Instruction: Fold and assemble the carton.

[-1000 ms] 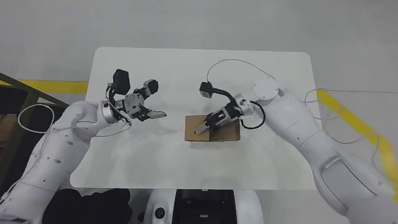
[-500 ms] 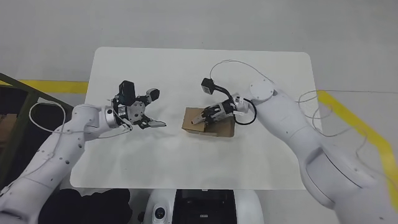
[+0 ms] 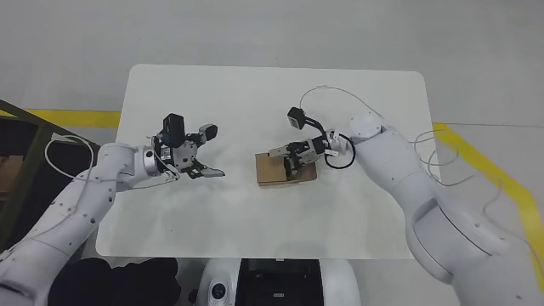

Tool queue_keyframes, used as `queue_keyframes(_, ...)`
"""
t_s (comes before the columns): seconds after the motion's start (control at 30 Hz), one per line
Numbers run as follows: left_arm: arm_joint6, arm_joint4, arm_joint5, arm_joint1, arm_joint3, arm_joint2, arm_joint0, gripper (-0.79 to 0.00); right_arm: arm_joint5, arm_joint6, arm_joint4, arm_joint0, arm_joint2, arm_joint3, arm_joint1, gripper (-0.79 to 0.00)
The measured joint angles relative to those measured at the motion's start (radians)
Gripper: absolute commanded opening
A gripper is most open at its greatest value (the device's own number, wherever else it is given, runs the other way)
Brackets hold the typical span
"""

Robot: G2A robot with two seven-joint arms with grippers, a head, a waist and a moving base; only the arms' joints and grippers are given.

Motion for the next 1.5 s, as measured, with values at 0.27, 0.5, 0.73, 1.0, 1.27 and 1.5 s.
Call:
queue_keyframes(0.27, 0.032, 0.120, 0.040, -0.014, -0.027, 0.029, 0.011, 0.000, -0.019, -0.019, 0.017, -0.039, 0.045, -0.070, 0.030, 0.000)
queue_keyframes(0.5, 0.091, 0.266, 0.172, -0.055, -0.002, 0.120, -0.005, 0.000, -0.030, -0.030, 0.027, -0.081, 0.088, -0.163, 0.061, 0.000)
queue_keyframes(0.73, 0.112, 0.268, 0.191, -0.116, 0.081, 0.223, -0.080, 0.000, -0.040, -0.039, 0.021, -0.120, 0.126, -0.237, 0.090, 0.000)
queue_keyframes(1.0, 0.050, 0.215, 0.148, -0.196, 0.186, 0.328, -0.186, 0.000, -0.044, -0.044, 0.039, -0.159, 0.155, -0.290, 0.107, 0.000)
queue_keyframes(1.27, 0.079, 0.246, 0.164, -0.246, 0.259, 0.382, -0.232, 0.000, -0.035, -0.035, 0.079, -0.184, 0.179, -0.316, 0.116, 0.000)
queue_keyframes(1.5, 0.146, 0.280, 0.184, -0.263, 0.308, 0.387, -0.242, 0.000, -0.018, -0.018, 0.104, -0.194, 0.194, -0.315, 0.117, 0.000)
